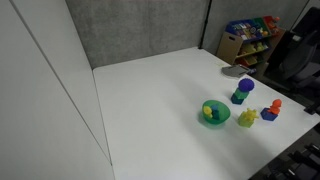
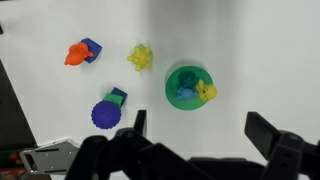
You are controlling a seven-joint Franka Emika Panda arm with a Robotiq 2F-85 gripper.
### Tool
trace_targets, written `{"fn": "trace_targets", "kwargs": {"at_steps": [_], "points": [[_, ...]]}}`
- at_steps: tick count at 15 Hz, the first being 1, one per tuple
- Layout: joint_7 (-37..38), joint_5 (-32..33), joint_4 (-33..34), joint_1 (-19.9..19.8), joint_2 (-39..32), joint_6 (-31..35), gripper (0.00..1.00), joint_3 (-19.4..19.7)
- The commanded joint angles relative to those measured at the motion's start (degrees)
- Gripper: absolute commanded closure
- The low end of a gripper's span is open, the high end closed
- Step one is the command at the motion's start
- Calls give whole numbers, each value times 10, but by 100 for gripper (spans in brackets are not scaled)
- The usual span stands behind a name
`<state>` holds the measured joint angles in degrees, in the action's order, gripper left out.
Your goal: Pick up the orange toy from the green bowl and put it on the blue block
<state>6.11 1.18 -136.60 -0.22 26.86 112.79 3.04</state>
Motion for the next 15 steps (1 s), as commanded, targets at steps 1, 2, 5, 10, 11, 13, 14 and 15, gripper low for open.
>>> {"fn": "trace_targets", "kwargs": {"at_steps": [1, 2, 5, 10, 11, 13, 14, 15], "points": [[-5, -16, -9, -7, 41, -21, 0, -8], [-5, -16, -6, -8, 43, -28, 0, -9], [6, -8, 7, -11, 38, -55, 0, -16], [44, 21, 30, -28, 6, -89, 0, -36], [28, 8, 7, -22, 24, -67, 0, -30], [28, 9, 6, -22, 20, -68, 0, -31], [28, 9, 5, -22, 20, -68, 0, -31], [28, 9, 5, -22, 21, -68, 0, -31]]}}
